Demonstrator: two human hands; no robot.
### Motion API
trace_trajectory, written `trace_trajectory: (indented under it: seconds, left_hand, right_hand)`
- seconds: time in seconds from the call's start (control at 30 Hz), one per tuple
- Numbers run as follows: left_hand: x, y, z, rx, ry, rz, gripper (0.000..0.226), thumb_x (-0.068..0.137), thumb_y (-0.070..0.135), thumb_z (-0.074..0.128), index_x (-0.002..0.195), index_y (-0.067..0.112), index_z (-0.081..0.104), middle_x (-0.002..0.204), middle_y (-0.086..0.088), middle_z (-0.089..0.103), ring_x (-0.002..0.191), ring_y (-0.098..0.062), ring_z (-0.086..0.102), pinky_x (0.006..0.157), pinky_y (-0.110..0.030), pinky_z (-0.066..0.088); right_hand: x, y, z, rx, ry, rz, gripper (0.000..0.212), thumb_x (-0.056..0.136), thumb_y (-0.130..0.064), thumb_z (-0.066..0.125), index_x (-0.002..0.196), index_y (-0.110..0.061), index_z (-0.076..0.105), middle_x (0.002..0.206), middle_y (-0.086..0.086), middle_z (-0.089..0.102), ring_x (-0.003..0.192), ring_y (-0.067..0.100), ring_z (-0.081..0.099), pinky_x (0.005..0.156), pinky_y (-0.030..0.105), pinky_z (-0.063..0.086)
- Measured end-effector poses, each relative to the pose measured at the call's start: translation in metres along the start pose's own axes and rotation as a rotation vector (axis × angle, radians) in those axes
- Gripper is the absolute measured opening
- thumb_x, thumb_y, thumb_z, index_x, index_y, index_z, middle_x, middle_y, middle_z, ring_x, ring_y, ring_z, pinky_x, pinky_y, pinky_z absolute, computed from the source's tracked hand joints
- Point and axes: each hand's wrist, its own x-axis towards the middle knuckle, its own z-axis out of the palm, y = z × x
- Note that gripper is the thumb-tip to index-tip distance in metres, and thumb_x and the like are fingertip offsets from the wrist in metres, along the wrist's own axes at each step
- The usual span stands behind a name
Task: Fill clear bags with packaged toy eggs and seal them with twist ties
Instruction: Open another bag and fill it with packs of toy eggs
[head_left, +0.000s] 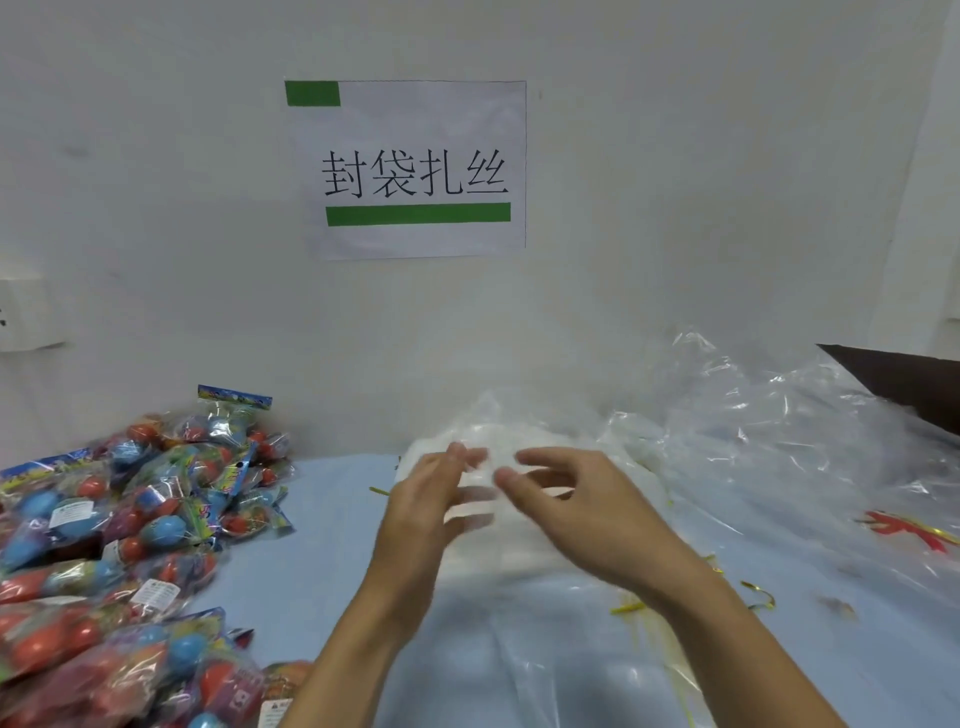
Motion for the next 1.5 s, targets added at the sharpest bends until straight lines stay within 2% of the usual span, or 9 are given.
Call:
trace_trajectory:
  seconds: [0.17, 0.27, 0.43, 0.67, 0.87, 1.07, 1.17, 1.33, 1.5]
  left_hand:
    - [-0.005, 0.004, 0.005, 0.036, -0.134, -0.020, 0.040, 0.092, 0.048, 0.052, 0.091, 0.020, 0.081, 0.094, -0.007, 0.077, 0.090, -0.019, 0.073, 0.073, -0.025, 0.057]
    - [-0.002, 0.000, -0.003, 0.276, 0.129, 0.065, 0.007, 0.079, 0.016, 0.081, 0.075, 0.021, 0.081, 0.077, 0.001, 0.076, 0.071, -0.013, 0.070, 0.065, -0.017, 0.053]
    - [0.003, 0.004, -0.022, 0.473, 0.575, 0.186, 0.033, 0.078, -0.004, 0.075, 0.073, 0.027, 0.067, 0.063, 0.005, 0.065, 0.054, -0.001, 0.056, 0.056, -0.015, 0.043]
    - [0.001, -0.001, -0.010, 0.420, 0.295, 0.043, 0.046, 0.084, 0.017, 0.074, 0.120, 0.029, 0.047, 0.107, 0.009, 0.059, 0.093, -0.008, 0.060, 0.068, -0.020, 0.045]
    - [-0.002, -0.010, -0.003, 0.691, 0.225, -0.056, 0.025, 0.075, 0.016, 0.083, 0.086, 0.026, 0.062, 0.065, 0.004, 0.055, 0.052, -0.004, 0.050, 0.049, -0.015, 0.038]
    - [-0.003, 0.002, -0.015, 0.885, 0.673, 0.101, 0.023, 0.085, 0.003, 0.058, 0.089, 0.026, 0.056, 0.083, -0.002, 0.058, 0.068, -0.017, 0.055, 0.059, -0.032, 0.039]
    - [-0.001, 0.001, -0.010, 0.684, 0.517, 0.119, 0.025, 0.088, 0.006, 0.061, 0.104, 0.024, 0.055, 0.103, 0.000, 0.055, 0.079, -0.009, 0.055, 0.064, -0.029, 0.044]
    - [-0.004, -0.010, 0.005, 0.611, 0.245, 0.117, 0.022, 0.081, 0.016, 0.078, 0.090, 0.017, 0.059, 0.076, 0.002, 0.062, 0.062, -0.003, 0.056, 0.057, -0.010, 0.045]
    - [-0.001, -0.007, -0.006, 0.839, 0.511, 0.194, 0.029, 0.076, -0.011, 0.058, 0.058, 0.008, 0.048, 0.053, -0.005, 0.046, 0.053, -0.022, 0.041, 0.046, -0.032, 0.032]
  right_hand:
    - [0.004, 0.006, 0.013, 0.050, 0.133, -0.052, 0.008, 0.088, -0.018, 0.074, 0.080, -0.017, 0.076, 0.073, -0.001, 0.075, 0.069, 0.011, 0.072, 0.073, 0.036, 0.061]
    - [0.007, 0.010, 0.001, 0.088, 0.257, 0.011, 0.023, 0.089, -0.006, 0.071, 0.067, -0.016, 0.072, 0.061, -0.001, 0.072, 0.053, 0.011, 0.069, 0.058, 0.023, 0.055]
    - [0.010, 0.023, -0.023, -0.051, 0.622, 0.083, 0.016, 0.088, -0.013, 0.068, 0.075, -0.021, 0.070, 0.069, -0.005, 0.069, 0.078, 0.022, 0.068, 0.074, 0.032, 0.052]
    - [0.011, 0.020, -0.001, 0.056, 0.424, 0.047, 0.014, 0.087, -0.008, 0.061, 0.089, -0.022, 0.059, 0.080, -0.003, 0.067, 0.077, 0.018, 0.069, 0.062, 0.024, 0.049]
    - [0.004, 0.011, 0.026, -0.049, 0.218, -0.057, 0.034, 0.076, -0.012, 0.078, 0.071, -0.024, 0.047, 0.065, -0.006, 0.050, 0.055, 0.003, 0.048, 0.052, 0.015, 0.040]
    - [0.008, 0.020, 0.012, -0.232, 0.557, -0.014, 0.022, 0.081, -0.002, 0.056, 0.094, -0.020, 0.054, 0.081, 0.001, 0.057, 0.079, 0.024, 0.053, 0.066, 0.035, 0.034]
    - [0.010, 0.022, 0.015, -0.164, 0.471, -0.002, 0.030, 0.088, -0.006, 0.055, 0.114, -0.021, 0.055, 0.085, -0.005, 0.057, 0.082, 0.019, 0.056, 0.074, 0.030, 0.037]
    - [0.006, 0.018, 0.036, -0.123, 0.301, -0.146, 0.028, 0.086, -0.018, 0.073, 0.086, -0.032, 0.049, 0.077, -0.012, 0.059, 0.067, 0.006, 0.059, 0.064, 0.023, 0.046]
    - [0.009, 0.022, 0.025, -0.279, 0.554, -0.090, 0.036, 0.079, 0.002, 0.053, 0.062, -0.024, 0.035, 0.062, -0.004, 0.044, 0.066, 0.026, 0.044, 0.053, 0.034, 0.033]
